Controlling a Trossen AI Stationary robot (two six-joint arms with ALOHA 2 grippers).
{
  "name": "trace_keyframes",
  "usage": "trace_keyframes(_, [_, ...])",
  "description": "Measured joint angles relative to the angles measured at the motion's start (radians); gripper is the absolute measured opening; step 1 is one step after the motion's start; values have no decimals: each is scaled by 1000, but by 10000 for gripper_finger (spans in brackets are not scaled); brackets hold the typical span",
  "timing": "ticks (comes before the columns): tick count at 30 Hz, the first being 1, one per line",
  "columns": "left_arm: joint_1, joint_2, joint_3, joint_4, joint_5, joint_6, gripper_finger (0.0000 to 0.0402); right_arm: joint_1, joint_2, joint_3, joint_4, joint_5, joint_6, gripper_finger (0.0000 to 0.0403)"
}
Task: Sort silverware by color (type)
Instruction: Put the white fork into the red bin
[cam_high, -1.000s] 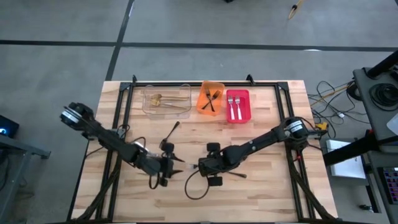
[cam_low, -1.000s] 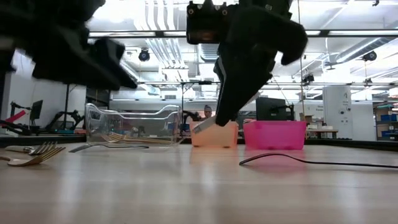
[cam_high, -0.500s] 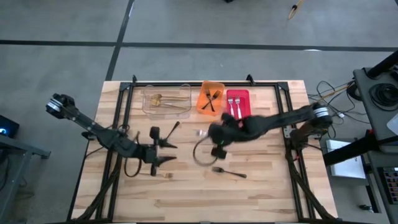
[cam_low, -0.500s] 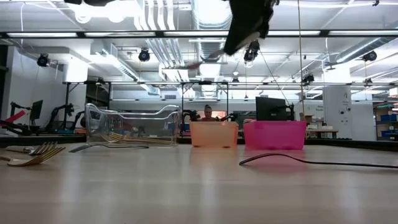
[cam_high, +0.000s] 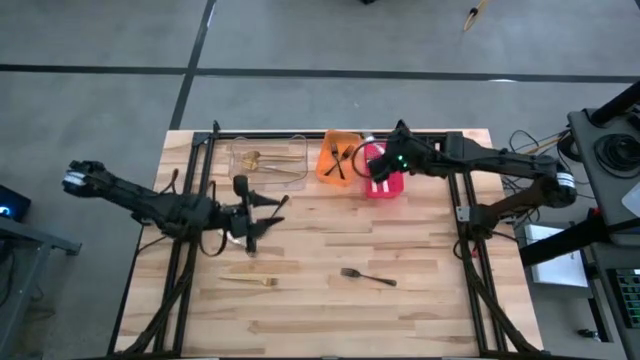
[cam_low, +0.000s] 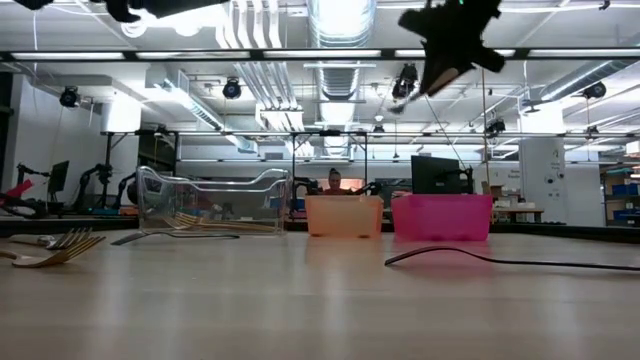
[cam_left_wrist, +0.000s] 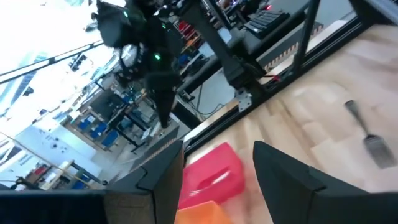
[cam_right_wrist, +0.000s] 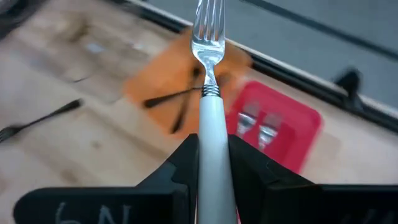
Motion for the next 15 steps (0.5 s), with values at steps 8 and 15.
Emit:
trace_keyframes(8, [315,-5,4,2,201,2,177,-82,-26,-144,71,21,168,58])
trace_keyframes(15, [495,-4,4,3,330,-33,177,-80,33,-260,180,65,348,58])
